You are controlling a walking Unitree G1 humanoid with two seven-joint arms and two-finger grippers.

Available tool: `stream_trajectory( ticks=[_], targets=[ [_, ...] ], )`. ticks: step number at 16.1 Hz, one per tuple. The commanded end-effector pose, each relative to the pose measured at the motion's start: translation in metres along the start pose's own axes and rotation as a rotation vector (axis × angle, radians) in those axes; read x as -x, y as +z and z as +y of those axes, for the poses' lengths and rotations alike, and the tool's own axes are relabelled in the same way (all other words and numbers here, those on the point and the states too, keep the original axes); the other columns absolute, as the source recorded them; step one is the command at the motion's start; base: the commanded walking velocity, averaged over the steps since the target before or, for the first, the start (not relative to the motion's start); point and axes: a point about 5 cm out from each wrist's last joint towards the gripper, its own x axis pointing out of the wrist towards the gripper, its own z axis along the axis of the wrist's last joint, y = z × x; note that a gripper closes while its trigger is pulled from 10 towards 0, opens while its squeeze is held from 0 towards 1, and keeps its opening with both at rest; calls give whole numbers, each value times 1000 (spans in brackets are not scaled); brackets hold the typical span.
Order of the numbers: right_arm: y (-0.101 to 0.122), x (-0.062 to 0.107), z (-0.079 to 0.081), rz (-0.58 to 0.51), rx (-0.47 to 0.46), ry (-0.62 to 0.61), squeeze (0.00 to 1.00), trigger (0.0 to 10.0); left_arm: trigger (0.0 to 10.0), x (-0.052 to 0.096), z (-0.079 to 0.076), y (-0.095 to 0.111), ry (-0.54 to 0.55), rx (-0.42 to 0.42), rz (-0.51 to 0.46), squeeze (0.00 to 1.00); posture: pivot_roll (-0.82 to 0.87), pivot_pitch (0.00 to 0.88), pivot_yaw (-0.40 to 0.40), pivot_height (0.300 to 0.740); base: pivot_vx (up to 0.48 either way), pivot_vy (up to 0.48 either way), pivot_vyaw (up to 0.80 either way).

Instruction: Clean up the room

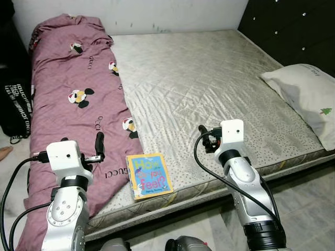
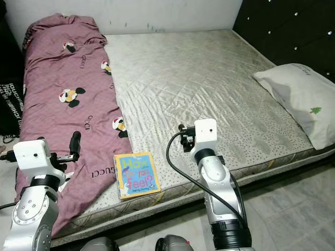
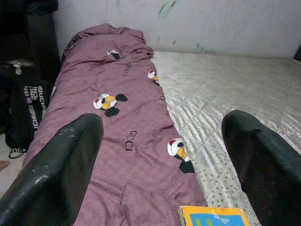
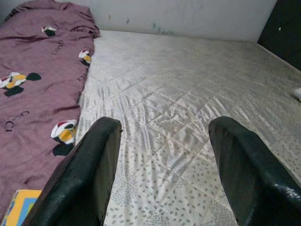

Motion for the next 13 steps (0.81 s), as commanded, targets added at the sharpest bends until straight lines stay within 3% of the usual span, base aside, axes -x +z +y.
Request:
stream_trajectory(
  ticks=[1,7,13],
  targets=[
    [7,1,-3,-29,-4,-7,0,10000,10000,1,-2,-2,-12,5,11,0,-26,40,-74,702,0,0,0],
    [6,0,-2,-23,-4,2,0,10000,10000,0,-2,-1,6,6,16,0,-26,40,-77,632,0,0,0],
    [4,-1,-2,-8,9,10,0,10000,10000,-4,2,0,62,19,10,0,-28,33,-86,627,0,0,0]
  ],
)
